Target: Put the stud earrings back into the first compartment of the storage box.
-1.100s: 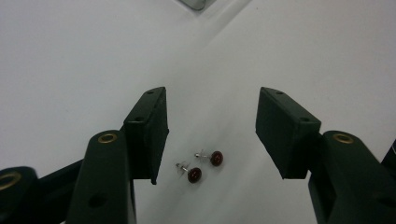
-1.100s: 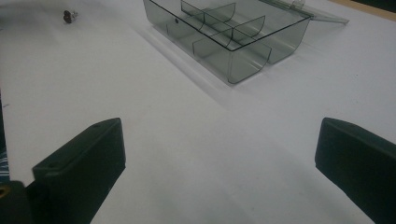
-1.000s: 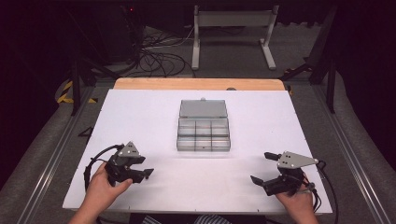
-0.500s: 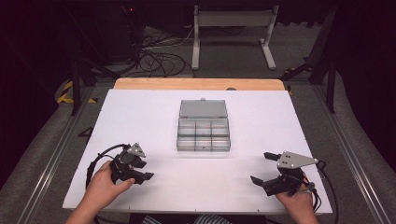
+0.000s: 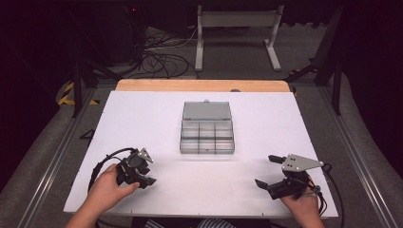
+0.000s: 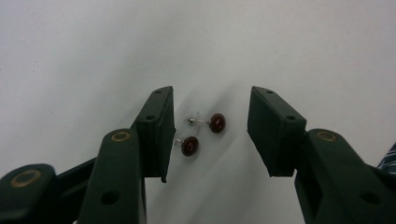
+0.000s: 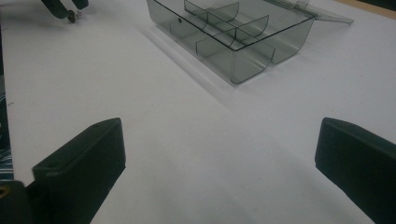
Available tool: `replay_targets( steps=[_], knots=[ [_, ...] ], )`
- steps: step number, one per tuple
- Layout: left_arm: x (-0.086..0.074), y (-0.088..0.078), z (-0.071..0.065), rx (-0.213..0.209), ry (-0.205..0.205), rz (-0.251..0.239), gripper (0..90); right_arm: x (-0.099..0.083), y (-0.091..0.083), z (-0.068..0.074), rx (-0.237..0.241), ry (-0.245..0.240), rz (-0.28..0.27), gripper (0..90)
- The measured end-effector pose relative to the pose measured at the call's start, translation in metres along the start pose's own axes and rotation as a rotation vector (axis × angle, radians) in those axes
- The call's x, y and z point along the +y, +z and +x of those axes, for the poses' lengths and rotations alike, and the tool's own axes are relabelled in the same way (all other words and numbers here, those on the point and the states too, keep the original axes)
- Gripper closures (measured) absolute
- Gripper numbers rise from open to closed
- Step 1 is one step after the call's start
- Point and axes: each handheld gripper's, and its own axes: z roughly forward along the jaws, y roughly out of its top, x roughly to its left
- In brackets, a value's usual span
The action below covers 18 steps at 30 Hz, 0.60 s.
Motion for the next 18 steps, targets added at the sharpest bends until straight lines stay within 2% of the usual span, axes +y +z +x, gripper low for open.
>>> replay_targets(
  steps=[4,11,14,18],
  knots=[
    [0.0019,0.0027,-0.0009,0.009,0.019,0.019,54.7,0.0,0.0,-0.0001,0.001,-0.001,0.0,2.7],
    [0.004,0.0069,-0.0028,0.018,0.028,0.037,58.8,0.0,-0.0001,0.0,0.005,-0.002,0.0,2.7],
    [0.0046,0.008,-0.0036,0.026,0.032,0.054,61.8,0.0,0.0001,0.0,0.006,-0.003,0.001,2.7],
    [0.0054,0.008,-0.0045,0.029,0.047,0.053,67.9,-0.0001,0.0006,0.0,0.01,-0.004,0.004,2.7]
  ],
)
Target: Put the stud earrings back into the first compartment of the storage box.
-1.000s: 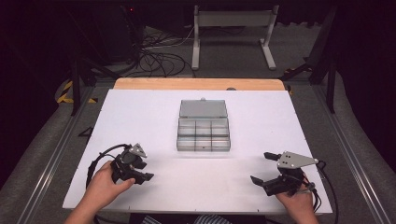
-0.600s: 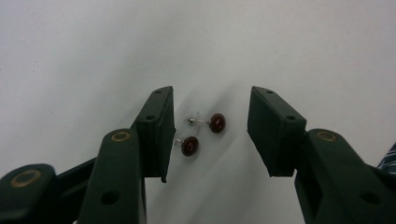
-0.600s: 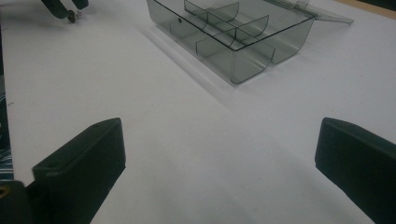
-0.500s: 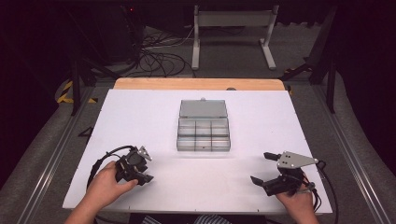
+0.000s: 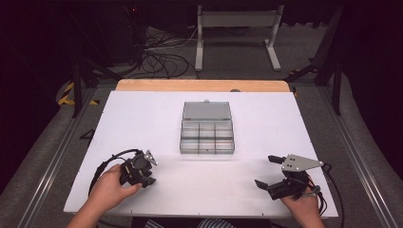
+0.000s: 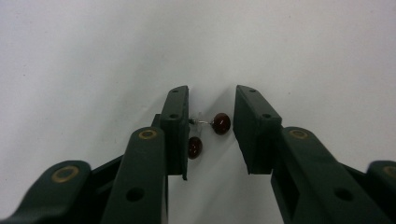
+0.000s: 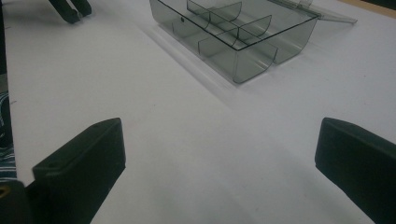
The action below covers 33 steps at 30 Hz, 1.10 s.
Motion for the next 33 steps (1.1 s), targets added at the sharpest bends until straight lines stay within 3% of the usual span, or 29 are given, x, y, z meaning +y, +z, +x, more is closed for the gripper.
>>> replay_targets(
  steps=[11,16,33],
  knots=[
    [0.003,-0.001,-0.002,0.015,0.017,0.018,70.3,0.0,0.0,0.0,0.004,-0.002,-0.001,2.7],
    [0.004,-0.011,-0.001,0.004,-0.006,-0.054,70.3,0.0,0.0,0.0,0.004,-0.002,-0.001,2.7],
    [0.025,-0.045,0.009,-0.004,-0.028,-0.286,70.3,0.0,0.0,0.0,0.006,0.001,-0.003,2.7]
  ],
)
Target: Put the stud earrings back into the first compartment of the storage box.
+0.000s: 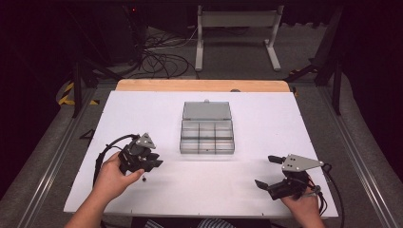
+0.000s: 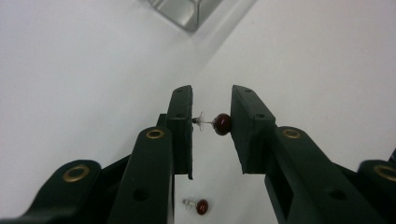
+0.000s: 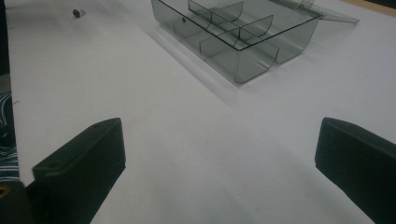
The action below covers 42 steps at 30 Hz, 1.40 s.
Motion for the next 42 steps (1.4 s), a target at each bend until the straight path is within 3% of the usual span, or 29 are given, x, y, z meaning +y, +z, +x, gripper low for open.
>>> replay_targets(
  steps=[8,20,27,42],
  knots=[
    [0.019,-0.002,0.006,-0.023,-0.017,-0.071,70.2,0.0,-0.001,0.0,0.002,0.002,-0.003,2.7],
    [0.046,0.007,0.014,-0.016,-0.045,-0.136,70.2,-0.001,-0.002,-0.001,0.003,0.003,-0.006,2.7],
    [0.063,0.019,0.021,-0.007,-0.057,-0.153,70.3,-0.001,-0.002,-0.002,0.007,0.002,-0.005,2.7],
    [0.087,0.051,0.03,0.007,-0.087,-0.14,70.2,-0.001,-0.003,-0.002,0.013,-0.002,-0.008,2.7]
  ],
)
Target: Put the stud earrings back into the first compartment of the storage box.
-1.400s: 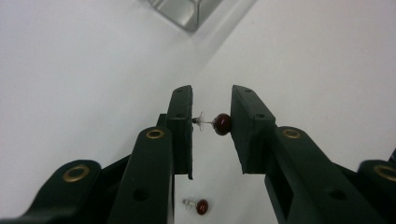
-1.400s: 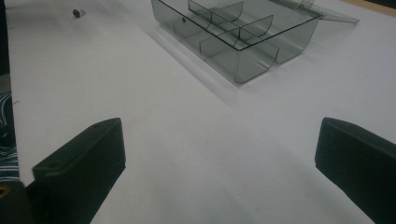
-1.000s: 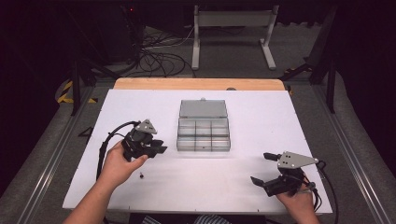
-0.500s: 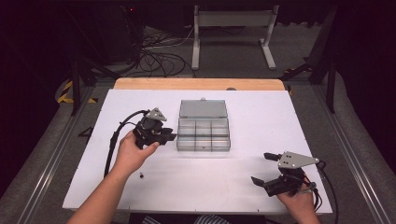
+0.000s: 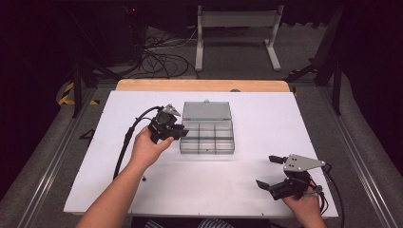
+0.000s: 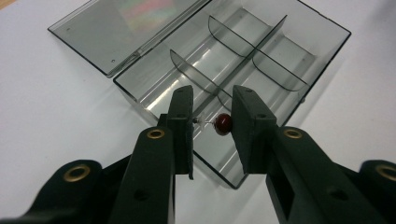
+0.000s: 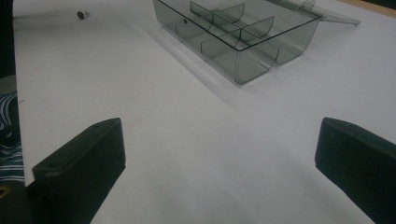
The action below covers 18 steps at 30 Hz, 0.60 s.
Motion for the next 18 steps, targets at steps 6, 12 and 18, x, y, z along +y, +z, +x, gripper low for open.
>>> replay_targets(
  steps=[6,12,18],
  knots=[
    [0.005,0.011,0.006,0.01,-0.02,-0.001,70.1,0.0,-0.001,-0.001,0.002,0.0,-0.001,2.7],
    [0.008,0.023,0.009,0.028,-0.036,0.006,70.1,0.0,-0.002,-0.001,0.004,0.002,-0.004,2.7],
    [0.009,0.029,0.011,0.04,-0.042,0.016,70.0,0.0,-0.002,-0.001,0.008,0.001,-0.007,2.7]
  ],
)
